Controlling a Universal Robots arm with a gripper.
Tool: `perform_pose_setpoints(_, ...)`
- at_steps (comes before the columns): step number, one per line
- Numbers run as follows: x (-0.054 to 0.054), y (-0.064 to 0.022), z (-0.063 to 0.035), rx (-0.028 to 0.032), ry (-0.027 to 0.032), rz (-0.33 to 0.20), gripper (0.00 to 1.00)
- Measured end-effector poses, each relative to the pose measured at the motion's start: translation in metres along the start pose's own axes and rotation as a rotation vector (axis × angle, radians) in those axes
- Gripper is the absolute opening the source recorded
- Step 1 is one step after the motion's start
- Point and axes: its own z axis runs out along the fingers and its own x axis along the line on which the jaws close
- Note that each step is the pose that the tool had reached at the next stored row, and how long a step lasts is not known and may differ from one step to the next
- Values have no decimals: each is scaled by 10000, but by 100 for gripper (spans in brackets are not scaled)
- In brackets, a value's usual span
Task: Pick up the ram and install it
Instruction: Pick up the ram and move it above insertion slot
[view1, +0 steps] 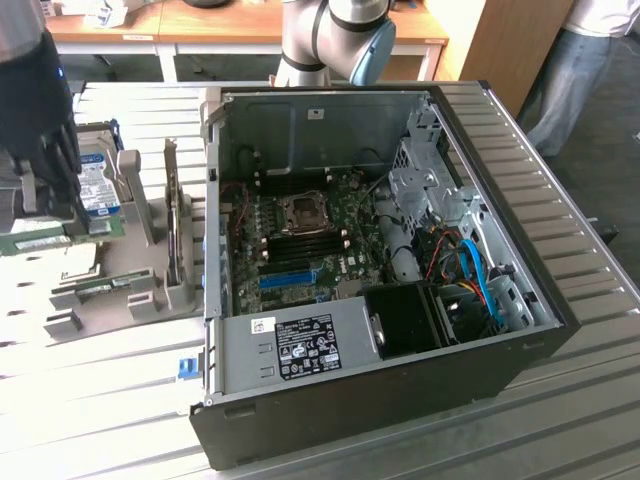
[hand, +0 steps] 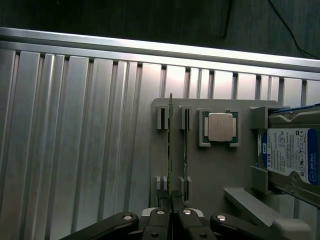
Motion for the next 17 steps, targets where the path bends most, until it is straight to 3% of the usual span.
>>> perform_pose_setpoints(17, -10, 12, -442, 3, -6, 110, 12)
